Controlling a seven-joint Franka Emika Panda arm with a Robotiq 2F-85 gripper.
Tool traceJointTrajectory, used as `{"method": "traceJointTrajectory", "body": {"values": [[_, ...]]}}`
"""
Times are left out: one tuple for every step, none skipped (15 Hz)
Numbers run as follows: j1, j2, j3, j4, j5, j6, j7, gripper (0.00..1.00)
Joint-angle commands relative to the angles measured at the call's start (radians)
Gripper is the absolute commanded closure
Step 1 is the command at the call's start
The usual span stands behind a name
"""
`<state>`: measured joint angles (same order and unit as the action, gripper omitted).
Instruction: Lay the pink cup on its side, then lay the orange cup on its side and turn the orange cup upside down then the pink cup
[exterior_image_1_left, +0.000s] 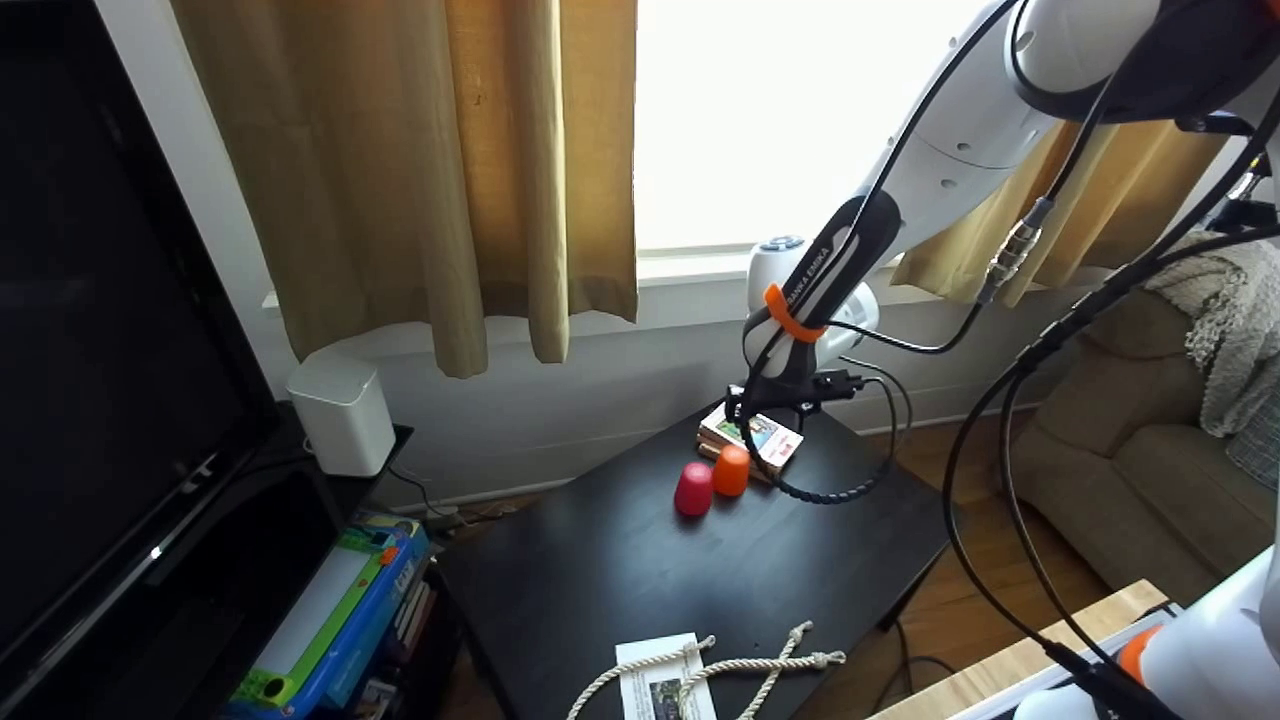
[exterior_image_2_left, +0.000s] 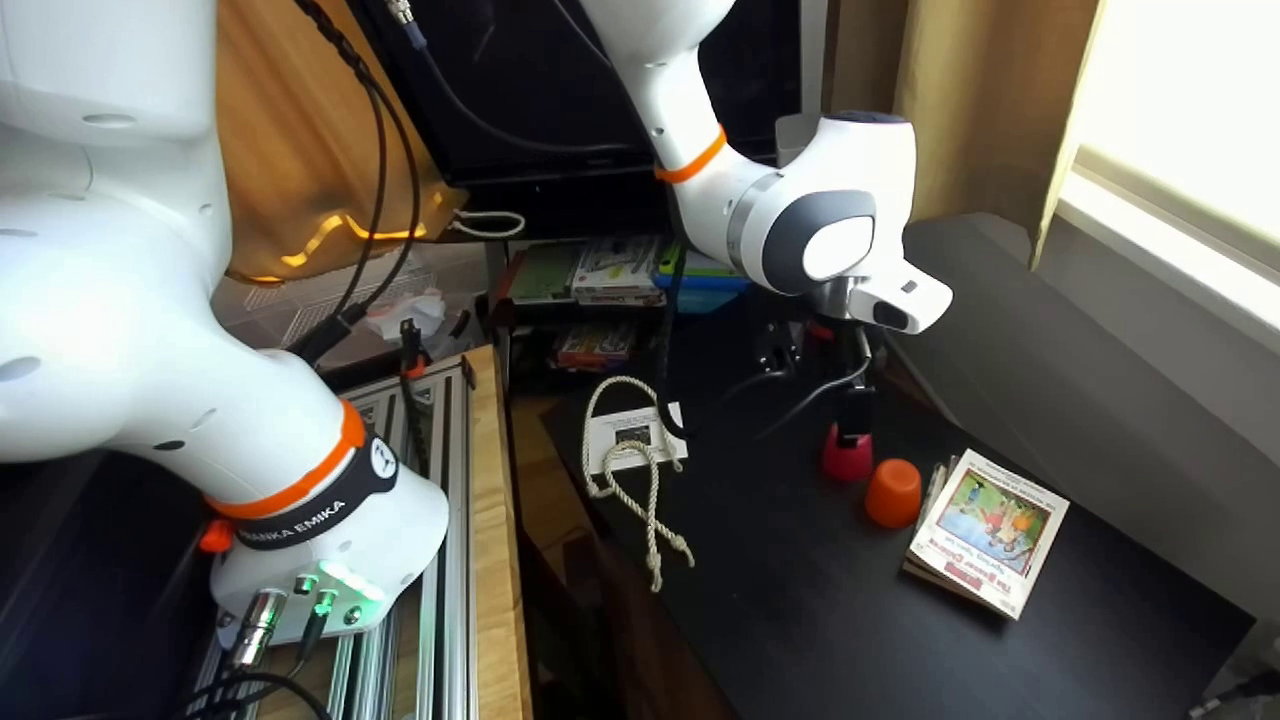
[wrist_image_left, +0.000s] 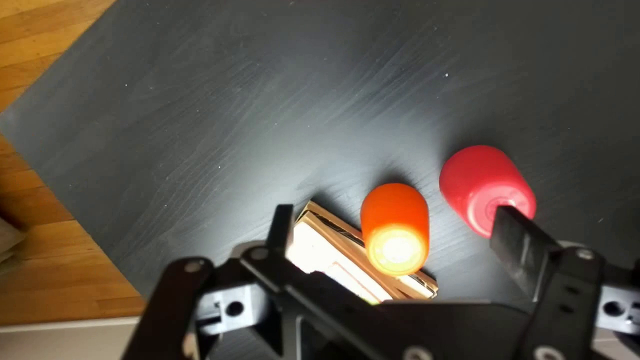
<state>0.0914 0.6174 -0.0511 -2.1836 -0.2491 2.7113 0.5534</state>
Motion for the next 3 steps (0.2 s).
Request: {"method": "traceJointTrajectory", "body": {"values": [[0.046,-0.006,-0.041,-0.005,0.076,0.003,-0.052,0.00],[0.045,-0.012,-0.042,-0.008,0.083,0.003,-0.056,0.00],[0.045,-0.016,-0.041,-0.012,0.085,0.003,-0.058,0.00]]}}
